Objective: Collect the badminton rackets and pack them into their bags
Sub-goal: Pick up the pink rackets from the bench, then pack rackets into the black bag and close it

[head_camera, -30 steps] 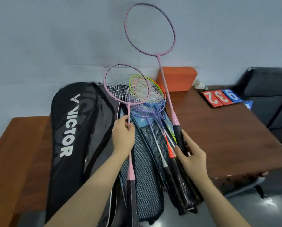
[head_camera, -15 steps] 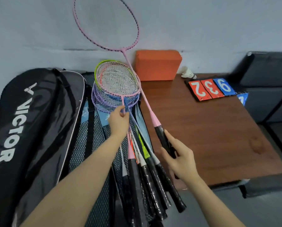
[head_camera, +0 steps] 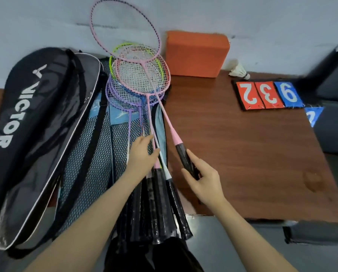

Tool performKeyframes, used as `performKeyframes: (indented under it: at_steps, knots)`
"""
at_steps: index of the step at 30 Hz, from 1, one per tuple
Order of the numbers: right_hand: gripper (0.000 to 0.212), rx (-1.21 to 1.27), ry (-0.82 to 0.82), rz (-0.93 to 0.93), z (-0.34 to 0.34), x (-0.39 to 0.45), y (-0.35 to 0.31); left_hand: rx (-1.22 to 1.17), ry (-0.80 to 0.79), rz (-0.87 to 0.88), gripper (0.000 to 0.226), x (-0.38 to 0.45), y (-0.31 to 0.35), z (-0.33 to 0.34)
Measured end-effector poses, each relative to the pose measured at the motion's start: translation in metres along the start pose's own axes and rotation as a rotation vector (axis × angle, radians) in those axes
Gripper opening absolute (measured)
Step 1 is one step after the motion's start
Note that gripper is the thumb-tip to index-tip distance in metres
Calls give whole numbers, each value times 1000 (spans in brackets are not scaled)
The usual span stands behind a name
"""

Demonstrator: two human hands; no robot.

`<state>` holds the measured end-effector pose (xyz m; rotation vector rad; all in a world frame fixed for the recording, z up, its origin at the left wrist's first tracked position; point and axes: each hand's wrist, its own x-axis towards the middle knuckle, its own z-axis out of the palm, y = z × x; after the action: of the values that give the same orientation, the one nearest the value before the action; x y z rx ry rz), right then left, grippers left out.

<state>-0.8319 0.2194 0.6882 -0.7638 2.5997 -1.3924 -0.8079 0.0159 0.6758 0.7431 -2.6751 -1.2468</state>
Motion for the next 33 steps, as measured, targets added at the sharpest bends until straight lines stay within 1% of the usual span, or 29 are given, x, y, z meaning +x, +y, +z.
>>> performKeyframes:
  at_steps: [3, 6, 9, 13, 17, 19, 21, 23, 25, 27, 30, 33]
  knots:
    - [57, -10, -82, 58, 4, -6, 6, 152, -32, 40, 57, -28, -5, 13]
    - [56, -36, -172, 66, 12, -5, 7, 319, 2, 47, 54, -39, -7, 17]
    - [57, -34, -227, 54, 20, -3, 10, 332, 14, 48, 53, -41, -6, 13]
    - [58, -50, -285, 94, 25, -12, 19, 234, -28, 42, 49, -52, -7, 7]
    - [53, -112, -292, 105, 31, -12, 23, 282, -41, 8, 50, -63, -11, 5]
    - [43, -161, -272, 143, 33, -6, 22, 311, -46, 0, 52, -63, -13, 4]
    - [31, -262, -227, 153, 32, 0, 18, 357, -64, 23, 54, -63, -13, 2]
    - [26, -355, -179, 150, 33, 8, 10, 397, -90, 63, 55, -62, -16, -5]
    - [26, -372, -131, 115, 37, 17, -4, 410, -100, 91, 53, -62, -21, -16]
    - [28, -370, -118, 50, 48, 25, -21, 415, -83, 97, 51, -62, -30, -33]
    - [32, -328, -157, 6, 74, 32, -49, 422, -17, 96, 46, -64, -52, -68]
    - [34, -241, -181, -34, 112, 40, -76, 419, 50, 36, 45, -64, -84, -115]
